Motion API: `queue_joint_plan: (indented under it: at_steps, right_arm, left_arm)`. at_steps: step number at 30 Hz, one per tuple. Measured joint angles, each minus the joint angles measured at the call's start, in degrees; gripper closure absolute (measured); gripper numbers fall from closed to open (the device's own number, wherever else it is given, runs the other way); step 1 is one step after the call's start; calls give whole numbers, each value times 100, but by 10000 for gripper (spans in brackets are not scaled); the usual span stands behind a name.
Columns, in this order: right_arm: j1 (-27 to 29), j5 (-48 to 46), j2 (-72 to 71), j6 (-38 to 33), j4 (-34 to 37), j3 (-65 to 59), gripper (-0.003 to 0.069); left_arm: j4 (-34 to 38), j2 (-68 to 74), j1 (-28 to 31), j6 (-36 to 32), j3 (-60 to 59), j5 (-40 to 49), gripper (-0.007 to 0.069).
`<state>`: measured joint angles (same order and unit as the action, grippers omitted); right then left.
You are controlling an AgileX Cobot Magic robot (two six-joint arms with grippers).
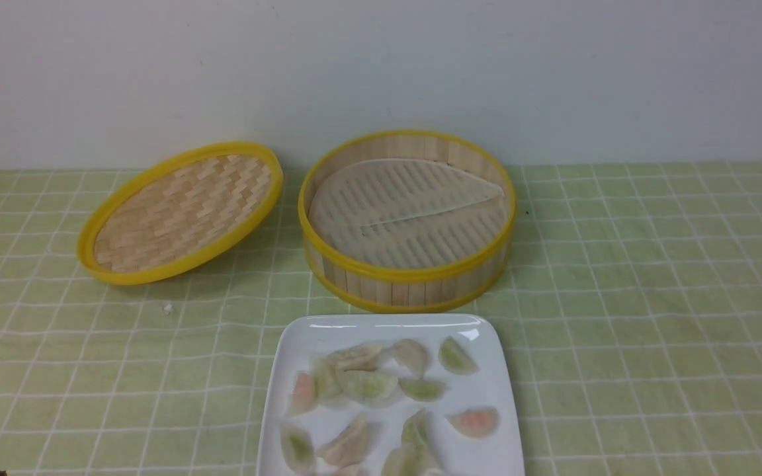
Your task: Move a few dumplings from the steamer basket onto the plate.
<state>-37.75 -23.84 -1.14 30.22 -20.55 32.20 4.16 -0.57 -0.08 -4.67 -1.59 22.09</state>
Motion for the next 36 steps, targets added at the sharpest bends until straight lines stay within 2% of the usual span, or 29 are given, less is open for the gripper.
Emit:
queue_joint_plan:
  at_steps: [23,26,27,32,36]
  right_arm:
    - [0,42,0,-82,51,-29,673]
    - [0,65,0,-674,598,-162,673]
    - [0,76,0,-1130,1014,-242,673]
    - [0,123,0,-2506,2135,-551,673]
    - [0,135,0,-2747,2319,-750,673]
  left_arm:
    - [0,0,0,0,0,0,631]
    - [0,0,0,0,0,0,631]
    - [0,0,0,0,0,0,631]
    - [0,0,0,0,0,0,631]
    - [0,0,0,0,0,0,631]
